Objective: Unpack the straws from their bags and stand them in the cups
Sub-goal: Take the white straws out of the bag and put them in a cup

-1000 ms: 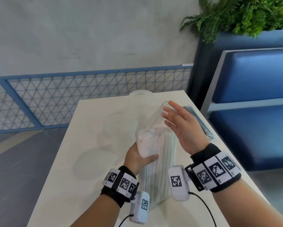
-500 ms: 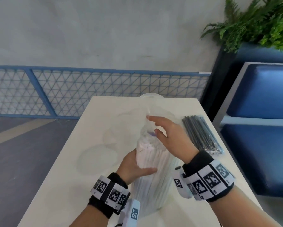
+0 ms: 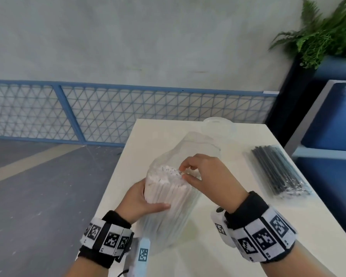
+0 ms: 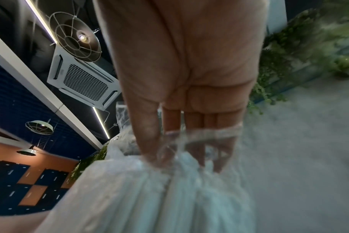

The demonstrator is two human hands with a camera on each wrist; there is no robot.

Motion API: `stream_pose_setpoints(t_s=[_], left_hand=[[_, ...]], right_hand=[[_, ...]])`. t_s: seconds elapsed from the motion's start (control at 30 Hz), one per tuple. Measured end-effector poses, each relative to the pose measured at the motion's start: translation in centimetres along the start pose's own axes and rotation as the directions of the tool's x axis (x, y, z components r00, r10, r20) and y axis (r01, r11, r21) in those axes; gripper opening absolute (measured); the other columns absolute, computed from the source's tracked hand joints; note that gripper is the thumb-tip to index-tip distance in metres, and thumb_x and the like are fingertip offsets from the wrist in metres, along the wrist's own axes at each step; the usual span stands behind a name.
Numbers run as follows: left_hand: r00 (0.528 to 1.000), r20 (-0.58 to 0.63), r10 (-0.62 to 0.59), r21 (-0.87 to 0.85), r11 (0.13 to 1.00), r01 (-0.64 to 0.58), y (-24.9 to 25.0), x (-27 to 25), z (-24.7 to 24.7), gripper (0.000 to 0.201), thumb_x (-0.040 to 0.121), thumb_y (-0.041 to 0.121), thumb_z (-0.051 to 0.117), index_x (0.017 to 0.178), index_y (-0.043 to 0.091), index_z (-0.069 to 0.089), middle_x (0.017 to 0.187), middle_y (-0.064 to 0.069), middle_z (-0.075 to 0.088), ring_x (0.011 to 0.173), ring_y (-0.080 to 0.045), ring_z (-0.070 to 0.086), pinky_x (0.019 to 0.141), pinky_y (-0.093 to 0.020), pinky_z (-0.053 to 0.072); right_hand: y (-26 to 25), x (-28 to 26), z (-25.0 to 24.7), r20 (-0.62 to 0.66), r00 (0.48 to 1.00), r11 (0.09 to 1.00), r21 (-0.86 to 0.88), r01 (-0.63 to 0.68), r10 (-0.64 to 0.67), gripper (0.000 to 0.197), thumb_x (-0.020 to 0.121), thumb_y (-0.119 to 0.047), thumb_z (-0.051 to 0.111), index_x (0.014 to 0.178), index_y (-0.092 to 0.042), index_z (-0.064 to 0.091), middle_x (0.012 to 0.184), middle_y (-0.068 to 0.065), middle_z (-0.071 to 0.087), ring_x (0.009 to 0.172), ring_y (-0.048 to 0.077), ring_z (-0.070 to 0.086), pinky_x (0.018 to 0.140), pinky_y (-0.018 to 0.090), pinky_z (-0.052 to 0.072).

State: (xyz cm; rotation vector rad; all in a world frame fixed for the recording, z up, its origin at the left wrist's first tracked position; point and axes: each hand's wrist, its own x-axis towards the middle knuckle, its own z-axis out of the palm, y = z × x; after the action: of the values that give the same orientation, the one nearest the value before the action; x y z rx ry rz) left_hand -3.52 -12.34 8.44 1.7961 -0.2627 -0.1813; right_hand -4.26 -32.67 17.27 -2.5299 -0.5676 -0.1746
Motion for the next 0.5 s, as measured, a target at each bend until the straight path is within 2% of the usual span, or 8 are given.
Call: stream_pose_setpoints(t_s=[0.03, 0.13, 0.2, 0.27, 0.3, 0.4, 0.5], left_hand=[[1.0, -0.021, 0.009, 0.006, 1.0, -0.009, -0.2, 0.1, -0.9, 0.058, 0.054, 0.016, 0.09, 0.104, 0.02, 0.062, 0.099, 0.005, 0.073, 0.095, -0.007, 0.068, 0.074, -0.015, 0.053], [0.997, -0.076, 0.032, 0.004, 0.999, -0.032, -0.9, 0.5, -3.1, 0.062, 0.046, 0.034, 0.088, 0.102, 0.028, 0.061, 0.099, 0.005, 0.072, 0.094, -0.006, 0.068, 0.079, -0.021, 0.055], [0.994, -0.099, 0.043, 0.015, 0.999, -0.042, -1.6, 0.9, -4.0, 0.06, 0.05, 0.03, 0.089, 0.101, 0.031, 0.059, 0.099, 0.007, 0.071, 0.095, -0.006, 0.067, 0.083, -0.025, 0.054], [0.992, -0.117, 0.041, 0.007, 0.999, -0.04, -2.2, 1.3, -4.4, 0.056, 0.057, 0.017, 0.088, 0.101, 0.032, 0.058, 0.1, 0.007, 0.07, 0.097, -0.008, 0.067, 0.085, -0.029, 0.054], [0.991, -0.124, 0.04, -0.002, 0.999, -0.04, -2.4, 1.4, -4.5, 0.055, 0.058, 0.013, 0.087, 0.101, 0.031, 0.057, 0.101, 0.007, 0.07, 0.099, -0.01, 0.066, 0.087, -0.03, 0.053], [0.989, -0.14, 0.043, -0.021, 0.999, -0.046, -3.0, 1.9, -4.7, 0.056, 0.059, 0.012, 0.086, 0.101, 0.033, 0.056, 0.103, 0.007, 0.068, 0.102, -0.013, 0.064, 0.088, -0.028, 0.052], [0.99, -0.139, 0.021, -0.053, 0.998, -0.029, -3.5, 2.1, -4.6, 0.058, 0.059, 0.018, 0.086, 0.106, 0.033, 0.055, 0.107, 0.007, 0.067, 0.106, -0.012, 0.061, 0.09, -0.027, 0.05]], right_hand=[[-0.6, 0.6, 0.7, 0.016, 1.0, 0.999, -0.034, -0.022, 0.022, 0.019, 0.091, -0.019, 0.053, 0.105, -0.017, 0.065, 0.096, 0.002, 0.065, 0.089, 0.015, 0.058, 0.072, 0.019, 0.04], [-2.1, 2.9, 2.3, 0.001, 0.996, 0.993, -0.075, -0.092, 0.093, 0.027, 0.096, -0.013, 0.045, 0.118, -0.016, 0.061, 0.106, 0.008, 0.067, 0.096, 0.022, 0.061, 0.082, 0.029, 0.046], [-2.6, 4.4, 2.6, 0.047, 0.991, 0.991, -0.061, -0.12, 0.123, 0.03, 0.093, -0.013, 0.051, 0.122, -0.018, 0.059, 0.113, 0.007, 0.066, 0.094, 0.019, 0.062, 0.082, 0.022, 0.045], [-3.0, 5.5, 2.4, 0.138, 0.983, 0.992, -0.045, -0.116, 0.121, 0.038, 0.087, -0.019, 0.062, 0.125, -0.02, 0.056, 0.117, 0.002, 0.064, 0.081, 0.014, 0.062, 0.071, 0.012, 0.04], [-3.0, 6.0, 2.3, 0.181, 0.977, 0.993, -0.071, -0.098, 0.109, 0.043, 0.085, -0.022, 0.065, 0.126, -0.021, 0.054, 0.119, 0.0, 0.063, 0.082, 0.014, 0.063, 0.069, 0.011, 0.038], [-2.8, 6.9, 2.8, 0.307, 0.95, 0.971, -0.239, 0.013, 0.063, 0.059, 0.08, -0.033, 0.069, 0.134, -0.021, 0.046, 0.127, 0.001, 0.057, 0.107, 0.017, 0.054, 0.08, 0.013, 0.029], [-2.6, 7.4, 3.6, 0.337, 0.94, 0.973, -0.23, 0.036, 0.045, 0.067, 0.078, -0.035, 0.071, 0.137, -0.022, 0.041, 0.132, 0.003, 0.05, 0.118, 0.021, 0.045, 0.096, 0.022, 0.031]])
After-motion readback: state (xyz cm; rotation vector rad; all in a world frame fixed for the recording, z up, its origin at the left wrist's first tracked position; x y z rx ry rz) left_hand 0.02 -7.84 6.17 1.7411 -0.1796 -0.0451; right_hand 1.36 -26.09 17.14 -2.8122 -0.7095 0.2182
